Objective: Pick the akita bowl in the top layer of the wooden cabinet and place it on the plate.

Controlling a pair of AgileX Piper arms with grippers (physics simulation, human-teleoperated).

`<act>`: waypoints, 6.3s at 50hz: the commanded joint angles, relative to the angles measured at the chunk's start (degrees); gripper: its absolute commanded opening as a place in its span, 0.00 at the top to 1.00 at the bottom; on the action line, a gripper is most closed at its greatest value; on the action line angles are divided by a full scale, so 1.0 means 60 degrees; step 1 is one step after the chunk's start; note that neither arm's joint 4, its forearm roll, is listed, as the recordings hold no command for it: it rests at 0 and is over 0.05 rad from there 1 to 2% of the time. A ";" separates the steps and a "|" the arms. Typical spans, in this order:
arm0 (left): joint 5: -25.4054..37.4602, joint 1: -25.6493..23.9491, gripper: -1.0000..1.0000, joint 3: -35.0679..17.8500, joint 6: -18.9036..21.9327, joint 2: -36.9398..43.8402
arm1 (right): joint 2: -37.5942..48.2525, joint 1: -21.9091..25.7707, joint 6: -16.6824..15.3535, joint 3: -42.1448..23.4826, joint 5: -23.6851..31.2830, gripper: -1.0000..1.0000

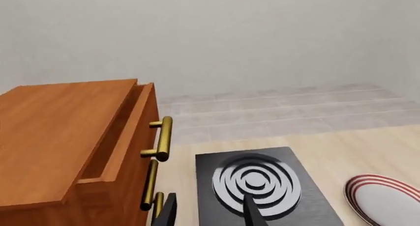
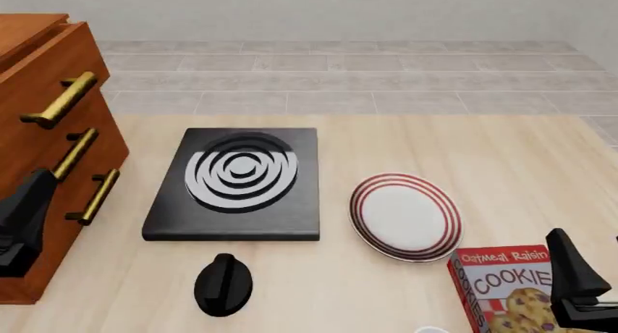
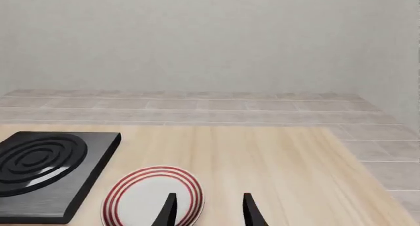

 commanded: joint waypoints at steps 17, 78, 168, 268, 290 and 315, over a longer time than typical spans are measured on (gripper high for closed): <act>0.1197 -0.0255 0.00 -0.2126 -0.0486 0.1202 | 0.0005 -0.0017 -0.0047 -0.0019 -0.0043 0.00; 0.4034 0.0031 0.00 -0.6431 0.0166 0.2502 | -0.0039 0.0086 -0.0113 -0.0064 -0.0089 0.00; 0.7294 0.1872 0.00 -0.7691 0.1109 0.4480 | -0.0039 0.0152 -0.0065 -0.0146 -0.0009 0.00; 0.5738 0.3720 0.00 -0.5493 0.1545 0.5465 | -0.0039 0.0141 -0.0198 -0.0059 -0.0131 0.00; 0.5682 0.3454 0.00 -0.4881 0.1165 0.5296 | -0.0040 0.0148 -0.0198 -0.0066 -0.0128 0.00; 0.5783 0.2832 0.00 -0.4766 0.0788 0.5173 | -0.0040 0.0151 -0.0157 -0.0136 -0.0078 0.00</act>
